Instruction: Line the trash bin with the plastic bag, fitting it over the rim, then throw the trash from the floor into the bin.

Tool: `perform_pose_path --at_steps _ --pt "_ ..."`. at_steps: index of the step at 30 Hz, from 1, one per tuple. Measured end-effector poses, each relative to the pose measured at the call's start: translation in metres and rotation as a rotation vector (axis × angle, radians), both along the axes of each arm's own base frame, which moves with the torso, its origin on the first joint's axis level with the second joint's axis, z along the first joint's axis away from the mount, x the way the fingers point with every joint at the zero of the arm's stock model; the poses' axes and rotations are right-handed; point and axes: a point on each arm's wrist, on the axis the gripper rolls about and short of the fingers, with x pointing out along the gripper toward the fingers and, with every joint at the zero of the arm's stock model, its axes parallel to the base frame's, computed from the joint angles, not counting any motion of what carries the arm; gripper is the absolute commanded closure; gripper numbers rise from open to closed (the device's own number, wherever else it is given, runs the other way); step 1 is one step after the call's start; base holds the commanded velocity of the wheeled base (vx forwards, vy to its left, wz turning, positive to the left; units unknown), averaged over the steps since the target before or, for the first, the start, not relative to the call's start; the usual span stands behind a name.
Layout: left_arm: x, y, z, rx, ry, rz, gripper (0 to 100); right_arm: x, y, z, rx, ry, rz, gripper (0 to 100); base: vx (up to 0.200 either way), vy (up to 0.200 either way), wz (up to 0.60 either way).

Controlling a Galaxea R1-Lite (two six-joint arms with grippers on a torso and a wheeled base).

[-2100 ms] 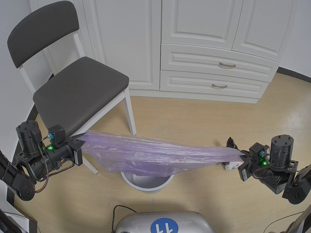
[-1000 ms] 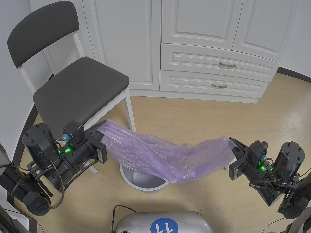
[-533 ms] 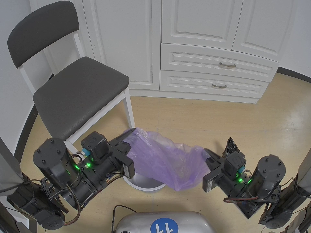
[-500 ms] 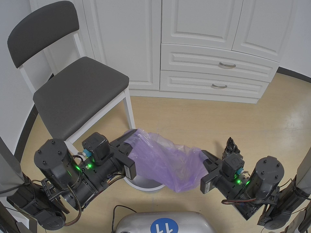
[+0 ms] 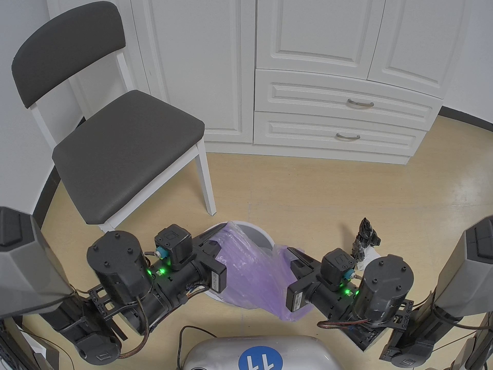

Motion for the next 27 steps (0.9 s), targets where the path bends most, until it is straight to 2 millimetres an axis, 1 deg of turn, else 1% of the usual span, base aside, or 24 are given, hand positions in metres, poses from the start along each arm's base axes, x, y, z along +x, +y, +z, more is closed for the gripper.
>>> perform_pose_path --at_steps 7,14,23,27 --pt "0.027 0.002 -0.016 -0.013 0.047 0.069 100 0.013 0.016 -0.008 0.089 0.039 0.000 100 0.000 0.000 0.00" --pt "0.048 -0.001 -0.034 -0.020 0.090 0.104 100 0.034 0.025 -0.026 0.126 0.075 -0.030 100 0.000 0.000 0.00" --pt "0.065 -0.002 -0.056 0.003 0.126 0.135 100 0.065 0.027 -0.053 0.161 0.127 -0.061 100 0.000 0.000 0.00" --pt "0.072 0.000 -0.064 0.012 0.138 0.153 100 0.074 0.029 -0.065 0.164 0.142 -0.078 100 0.000 0.000 0.00"
